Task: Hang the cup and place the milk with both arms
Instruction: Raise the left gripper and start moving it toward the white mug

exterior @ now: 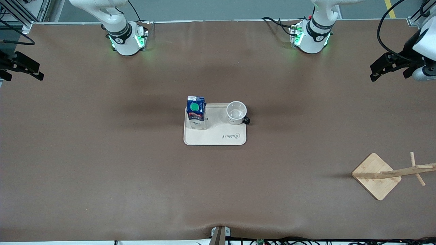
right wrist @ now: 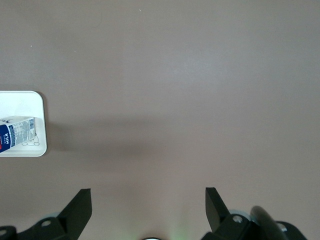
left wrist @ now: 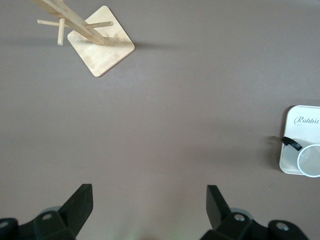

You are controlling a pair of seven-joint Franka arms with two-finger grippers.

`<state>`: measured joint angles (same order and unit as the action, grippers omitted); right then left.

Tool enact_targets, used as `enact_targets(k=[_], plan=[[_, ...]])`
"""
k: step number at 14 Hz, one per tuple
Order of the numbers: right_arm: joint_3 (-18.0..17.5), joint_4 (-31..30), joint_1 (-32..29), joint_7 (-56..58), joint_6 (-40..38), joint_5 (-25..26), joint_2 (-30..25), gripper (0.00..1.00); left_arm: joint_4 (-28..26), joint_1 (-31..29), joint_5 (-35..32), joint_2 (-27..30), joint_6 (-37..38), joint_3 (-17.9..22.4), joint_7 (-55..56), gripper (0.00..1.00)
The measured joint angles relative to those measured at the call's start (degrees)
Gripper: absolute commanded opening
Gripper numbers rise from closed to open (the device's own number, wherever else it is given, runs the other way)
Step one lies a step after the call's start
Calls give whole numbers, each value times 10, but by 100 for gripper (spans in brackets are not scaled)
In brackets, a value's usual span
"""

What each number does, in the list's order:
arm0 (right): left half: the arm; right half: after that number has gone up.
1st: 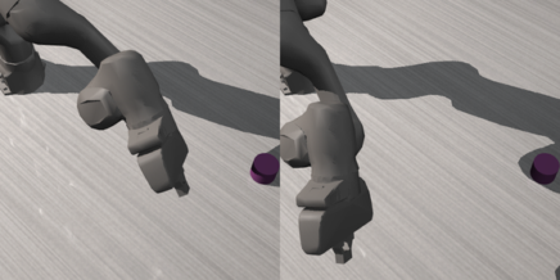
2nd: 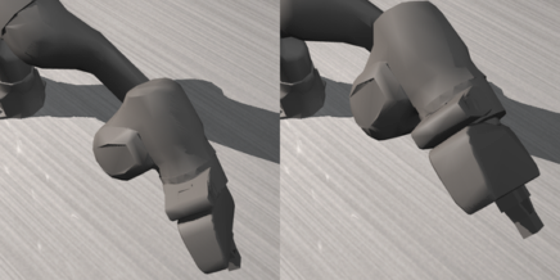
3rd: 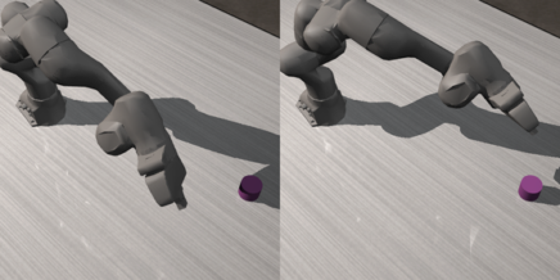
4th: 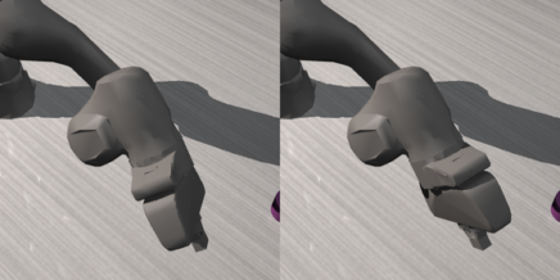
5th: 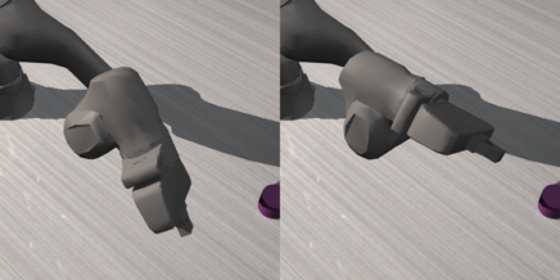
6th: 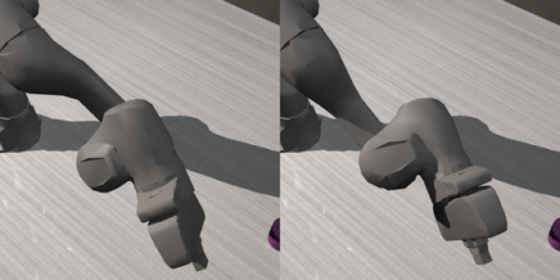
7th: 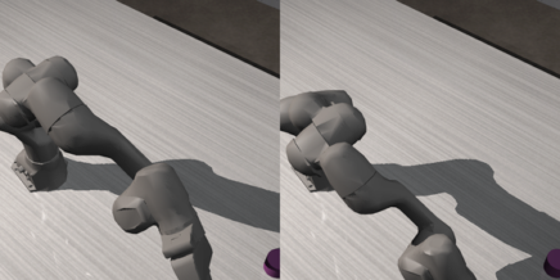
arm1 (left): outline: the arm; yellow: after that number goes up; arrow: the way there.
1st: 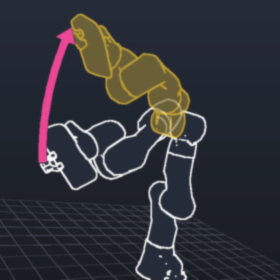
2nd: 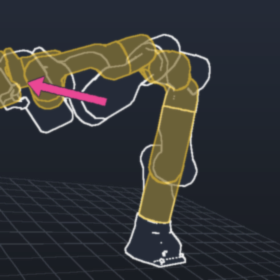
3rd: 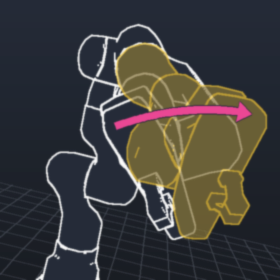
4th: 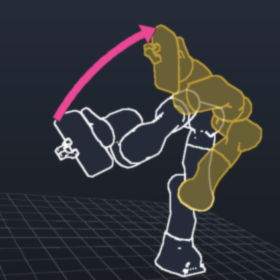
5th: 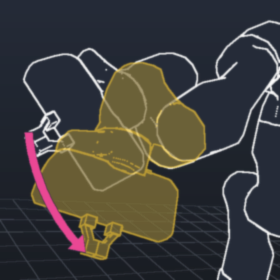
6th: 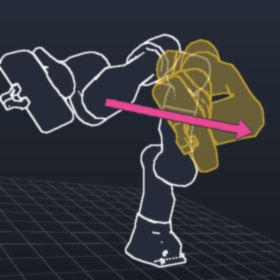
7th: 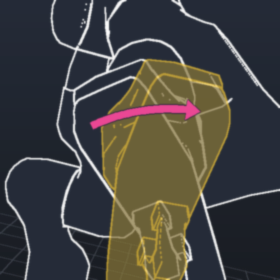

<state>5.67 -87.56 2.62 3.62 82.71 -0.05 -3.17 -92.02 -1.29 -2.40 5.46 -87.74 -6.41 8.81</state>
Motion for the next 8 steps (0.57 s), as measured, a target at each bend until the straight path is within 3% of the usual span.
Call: enact_targets(k=[8], plan=[[0, 0, 0, 0, 0, 0, 0, 100, 7, -2, 0, 0, 0, 3, 0, 100]])
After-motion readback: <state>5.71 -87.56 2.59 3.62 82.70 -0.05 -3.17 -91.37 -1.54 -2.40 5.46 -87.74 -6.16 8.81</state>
